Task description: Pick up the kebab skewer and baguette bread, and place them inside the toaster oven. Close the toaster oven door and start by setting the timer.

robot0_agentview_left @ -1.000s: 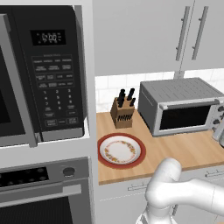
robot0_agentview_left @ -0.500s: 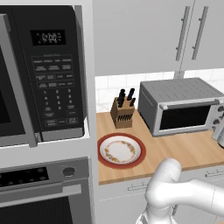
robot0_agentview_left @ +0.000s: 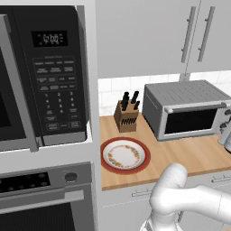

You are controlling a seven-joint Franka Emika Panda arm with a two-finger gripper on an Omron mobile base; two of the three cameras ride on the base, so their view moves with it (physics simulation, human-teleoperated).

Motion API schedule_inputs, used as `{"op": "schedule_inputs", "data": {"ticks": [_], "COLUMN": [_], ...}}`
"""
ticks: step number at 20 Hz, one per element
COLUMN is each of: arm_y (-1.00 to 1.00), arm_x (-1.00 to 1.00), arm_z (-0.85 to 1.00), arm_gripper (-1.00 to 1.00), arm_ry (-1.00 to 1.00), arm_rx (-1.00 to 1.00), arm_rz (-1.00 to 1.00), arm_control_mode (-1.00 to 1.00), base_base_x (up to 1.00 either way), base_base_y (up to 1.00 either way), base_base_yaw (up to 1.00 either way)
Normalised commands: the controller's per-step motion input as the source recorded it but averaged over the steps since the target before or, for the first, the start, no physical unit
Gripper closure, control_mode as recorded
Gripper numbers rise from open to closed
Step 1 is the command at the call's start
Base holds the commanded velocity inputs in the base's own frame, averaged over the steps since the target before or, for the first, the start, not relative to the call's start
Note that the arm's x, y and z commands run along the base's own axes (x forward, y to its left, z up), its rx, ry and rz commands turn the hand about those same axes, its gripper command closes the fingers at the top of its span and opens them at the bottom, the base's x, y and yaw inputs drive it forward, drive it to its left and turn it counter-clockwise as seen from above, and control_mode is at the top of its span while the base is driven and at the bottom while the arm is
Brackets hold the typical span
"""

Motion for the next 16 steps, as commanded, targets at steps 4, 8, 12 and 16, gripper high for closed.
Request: {"op": "schedule_inputs", "data": {"ticks": [4,8,12,16], "arm_y": [0.00,0.01,0.04,0.03], "arm_x": [0.00,0.00,0.00,0.00], "arm_z": [0.00,0.00,0.04,0.08], "arm_gripper": [1.00,1.00,1.00,1.00], "arm_ry": [0.00,0.00,0.00,0.00], "arm_rx": [0.02,0.15,0.26,0.33], "arm_rz": [-0.03,-0.06,-0.07,-0.06], "arm_control_mode": [-1.00,-1.00,-1.00,-1.00], "base_base_x": [0.00,0.00,0.00,0.00], "base_base_y": [0.00,0.00,0.00,0.00], "base_base_yaw": [0.00,0.00,0.00,0.00]}}
